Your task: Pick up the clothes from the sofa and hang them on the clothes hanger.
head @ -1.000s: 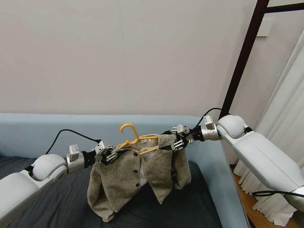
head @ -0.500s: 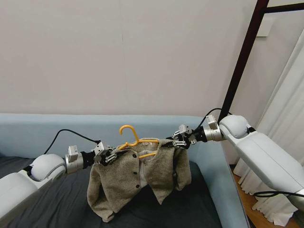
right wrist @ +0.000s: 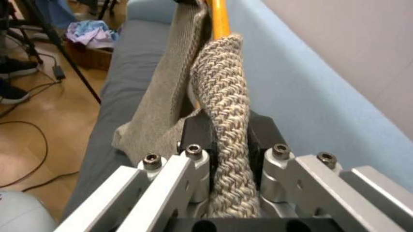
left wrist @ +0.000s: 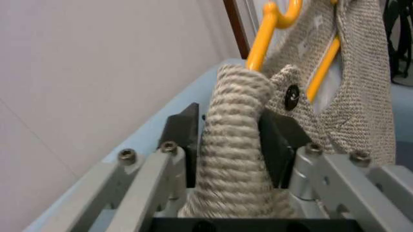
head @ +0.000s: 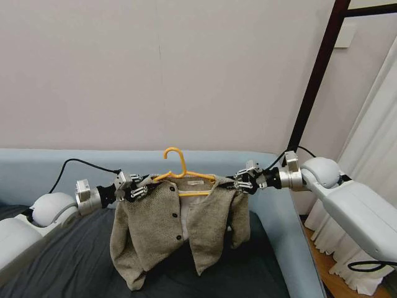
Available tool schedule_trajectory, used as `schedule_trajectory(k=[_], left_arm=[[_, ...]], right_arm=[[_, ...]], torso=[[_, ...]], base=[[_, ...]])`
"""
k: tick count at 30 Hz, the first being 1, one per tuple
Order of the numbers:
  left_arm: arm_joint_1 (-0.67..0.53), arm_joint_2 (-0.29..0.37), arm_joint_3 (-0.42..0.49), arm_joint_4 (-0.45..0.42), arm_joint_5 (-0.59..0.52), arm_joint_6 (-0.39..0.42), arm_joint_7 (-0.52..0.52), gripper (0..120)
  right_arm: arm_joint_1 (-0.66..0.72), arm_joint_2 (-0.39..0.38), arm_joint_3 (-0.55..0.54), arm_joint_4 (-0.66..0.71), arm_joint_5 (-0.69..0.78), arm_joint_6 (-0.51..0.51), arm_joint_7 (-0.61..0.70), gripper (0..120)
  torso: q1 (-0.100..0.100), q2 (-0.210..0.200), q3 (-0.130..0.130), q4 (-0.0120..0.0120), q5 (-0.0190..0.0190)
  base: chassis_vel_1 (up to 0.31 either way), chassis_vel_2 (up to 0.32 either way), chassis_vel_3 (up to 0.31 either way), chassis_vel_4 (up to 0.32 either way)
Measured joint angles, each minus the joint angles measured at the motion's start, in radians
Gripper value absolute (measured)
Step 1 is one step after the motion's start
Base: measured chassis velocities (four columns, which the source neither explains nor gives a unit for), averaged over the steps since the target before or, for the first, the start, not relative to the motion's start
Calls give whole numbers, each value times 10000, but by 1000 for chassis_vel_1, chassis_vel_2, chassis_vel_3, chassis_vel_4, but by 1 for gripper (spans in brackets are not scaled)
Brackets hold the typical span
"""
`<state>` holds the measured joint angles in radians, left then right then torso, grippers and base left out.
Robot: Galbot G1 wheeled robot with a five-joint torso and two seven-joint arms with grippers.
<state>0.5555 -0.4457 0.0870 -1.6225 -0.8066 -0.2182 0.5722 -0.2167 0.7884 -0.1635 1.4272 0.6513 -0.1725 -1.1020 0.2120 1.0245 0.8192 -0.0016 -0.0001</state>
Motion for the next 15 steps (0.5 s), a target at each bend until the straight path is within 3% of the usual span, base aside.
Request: schedule_trajectory(k=[11,15], left_arm=[[856,481,-1001,-537,-705,-476,-75,75],[1467,625,-1684,-953,-967,-650,-667,90]], right_arm=[[-483,-194,349,528,1195,75,838,10],[-679,-313,432,865,2301,44,2072,9]], torso=[[0,0,0,0,0],[0,0,0,2,1]], base=[[0,0,0,0],[0,0,0,0]])
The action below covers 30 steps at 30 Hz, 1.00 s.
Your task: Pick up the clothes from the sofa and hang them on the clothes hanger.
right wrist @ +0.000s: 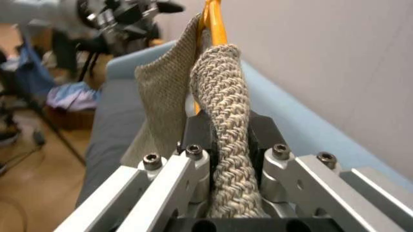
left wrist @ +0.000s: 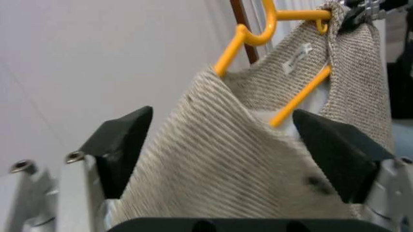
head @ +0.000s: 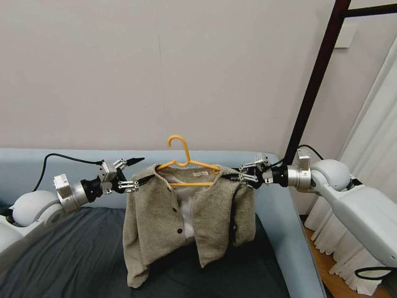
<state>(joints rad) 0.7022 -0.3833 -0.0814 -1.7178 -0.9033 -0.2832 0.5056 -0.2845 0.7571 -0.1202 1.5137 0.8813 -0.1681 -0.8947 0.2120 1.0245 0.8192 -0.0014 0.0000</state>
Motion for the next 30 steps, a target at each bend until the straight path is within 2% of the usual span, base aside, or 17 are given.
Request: schedule_trajectory(k=[1,7,10,11,12,14,16,18,21,27,30], left_arm=[[127,10,-102,-94,-86,-86,-187,96],[645,-155,-382,-387,-206,-233,-1291,100],[906,-472,-471,-533,-68,-171,-2661,100],[1191,-768,-549,-683,84,-31,-3643,100],[1191,-768,-549,-683,84,-31,-3643,100],[1660,-1237,-770,-958,354,65,-4362,100],[1824,-1392,-839,-1075,468,93,-4533,100],[2301,-1896,-1009,-1456,845,150,-4805,100],[2498,-2285,-988,-1599,1232,202,-4995,100],[2067,-2779,-523,-1535,1662,562,-5812,100],[1571,-3262,-158,-1398,1679,919,-6126,100]], right_arm=[[-27,-35,33,84,143,-12,302,9],[-86,-169,214,375,582,-17,727,9],[-131,-211,387,602,581,74,880,9],[-190,-237,542,844,424,155,1192,9],[-190,-237,542,844,424,155,1192,9],[-305,-252,725,1251,245,182,1877,9],[-348,-259,771,1400,218,182,2146,9],[-485,-304,861,1886,164,160,3181,9],[-585,-321,901,2175,52,71,4062,9],[-516,-165,707,2125,-238,-12,4492,9],[-545,-136,574,2120,-488,-7,4496,9]], torso=[[0,0,0,0,1],[0,0,0,-1,0],[0,0,0,-2,1],[0,0,0,-3,-1],[0,0,0,-3,-1],[0,0,0,-2,-1],[0,0,0,-2,-2],[0,0,0,-1,-2],[0,0,0,-1,0],[0,0,0,1,2],[0,0,0,-1,0]], base=[[0,0,0,0],[0,0,0,0],[0,0,0,0],[0,0,0,0],[0,0,0,0],[0,0,0,0],[0,0,0,0],[0,0,0,0],[0,0,0,0],[0,0,0,0],[0,0,0,0]])
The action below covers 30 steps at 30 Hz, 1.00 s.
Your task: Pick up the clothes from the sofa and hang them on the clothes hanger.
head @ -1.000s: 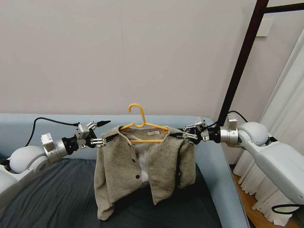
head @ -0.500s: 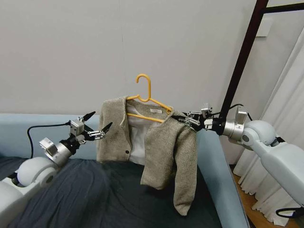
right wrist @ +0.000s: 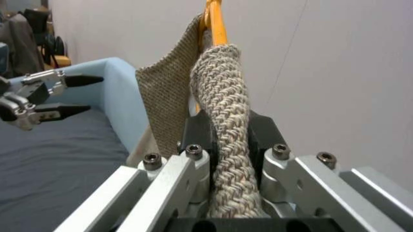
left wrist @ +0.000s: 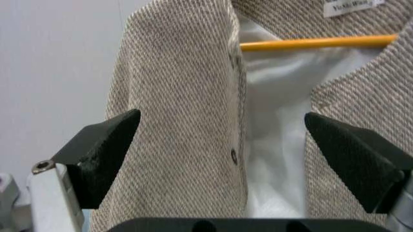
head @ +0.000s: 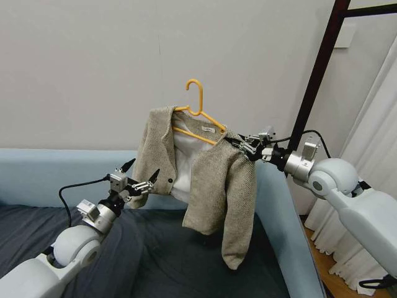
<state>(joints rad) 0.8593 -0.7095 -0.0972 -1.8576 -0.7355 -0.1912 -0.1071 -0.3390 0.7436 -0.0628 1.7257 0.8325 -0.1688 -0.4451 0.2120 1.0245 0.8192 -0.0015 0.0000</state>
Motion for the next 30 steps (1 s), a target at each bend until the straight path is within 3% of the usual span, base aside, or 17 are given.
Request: schedule_trajectory(k=[11,23,30], left_arm=[[-1045,-1539,1080,456,47,1163,-2241,98],[-1167,-2188,1444,1320,597,1073,-2516,90],[-1438,-2395,1525,1420,607,760,-2613,70]], right_arm=[[-248,6,-99,457,-277,-6,308,9],[-19,212,-200,412,-29,-36,260,9],[-118,207,-208,553,74,-61,107,9]], torso=[[0,0,1,-2,0],[0,0,1,2,-2],[0,0,0,-1,0]], base=[[0,0,0,0],[0,0,0,0],[0,0,0,0]])
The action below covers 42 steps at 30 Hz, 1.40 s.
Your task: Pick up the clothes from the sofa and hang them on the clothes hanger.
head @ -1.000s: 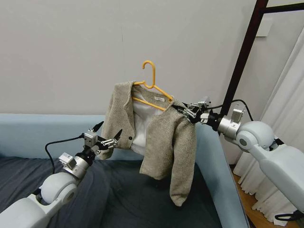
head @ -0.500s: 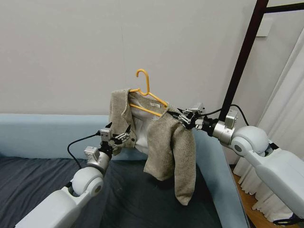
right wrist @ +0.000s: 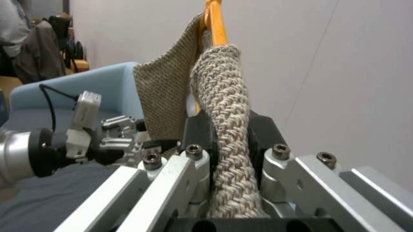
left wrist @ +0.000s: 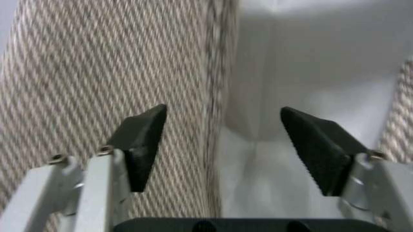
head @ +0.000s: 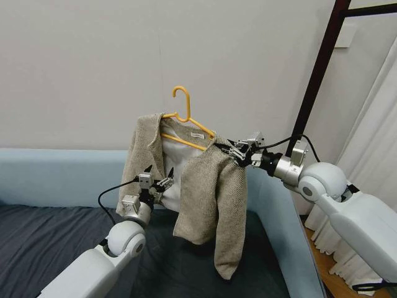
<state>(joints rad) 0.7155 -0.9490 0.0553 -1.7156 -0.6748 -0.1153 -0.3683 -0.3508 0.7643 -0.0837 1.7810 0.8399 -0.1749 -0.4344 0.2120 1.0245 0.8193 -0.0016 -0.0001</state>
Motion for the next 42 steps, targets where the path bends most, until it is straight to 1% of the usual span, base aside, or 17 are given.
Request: schedule_trajectory(k=[1,2,3,6,7,11,12,17,18,20,25,32,37,41,42], left_arm=[[-39,-10,1,10,-2,-31,-19,67],[-101,-17,1,12,-9,-85,-38,60],[-101,-17,1,12,-9,-85,-38,60],[-122,48,1,-67,-29,-154,-51,45],[-122,48,1,-67,-29,-154,-51,45],[-67,184,-30,-218,-35,-252,-50,27],[-67,184,-30,-218,-35,-252,-50,27],[109,312,-119,-440,-15,-342,-17,4],[109,312,-119,-440,-15,-342,-17,4],[230,369,-186,-609,-7,-368,-2,0],[490,556,-427,-948,224,-551,192,0],[290,725,-415,-1208,437,-573,526,0],[-217,685,26,-1325,477,-254,630,0],[-669,494,670,-1049,596,-37,724,0],[-669,494,670,-1049,596,-37,724,0]], right_arm=[[-12,-11,0,15,0,-2,-17,9],[-35,-26,7,35,1,-4,-33,9],[-35,-26,7,35,1,-4,-33,9],[-90,-48,73,11,-19,-9,-34,9],[-90,-48,73,11,-19,-9,-34,9],[-120,-60,119,-79,-28,-36,-7,9],[-120,-60,119,-79,-28,-36,-7,9],[-85,-30,136,-301,-8,-101,240,9],[-85,-30,136,-301,-8,-101,240,9],[-63,-3,132,-446,-58,-151,416,9],[11,57,100,-652,-170,-253,751,9],[32,168,-11,-565,-512,-262,1109,9],[18,256,-109,-353,-344,-314,1431,9],[-2,236,-129,-121,800,-500,1761,9],[-2,236,-129,-121,800,-500,1761,9]], torso=[[0,0,0,0,1],[0,0,0,0,0],[0,0,0,0,0],[0,0,0,0,0],[0,0,0,0,0],[0,0,0,1,0],[0,0,0,1,0],[0,0,0,0,0],[0,0,0,0,0],[0,0,0,1,0],[0,0,0,1,-1],[0,0,0,1,0],[0,0,0,1,0],[1,0,0,-2,0],[1,0,0,-2,0]], base=[[0,0,0,0],[0,0,0,0],[0,0,0,0],[0,0,0,0],[0,0,0,0],[0,0,0,0],[0,0,0,0],[0,0,0,0],[0,0,0,0],[0,0,0,0],[0,0,0,0],[0,0,0,0],[0,0,0,0],[0,0,0,0],[0,0,0,0]])
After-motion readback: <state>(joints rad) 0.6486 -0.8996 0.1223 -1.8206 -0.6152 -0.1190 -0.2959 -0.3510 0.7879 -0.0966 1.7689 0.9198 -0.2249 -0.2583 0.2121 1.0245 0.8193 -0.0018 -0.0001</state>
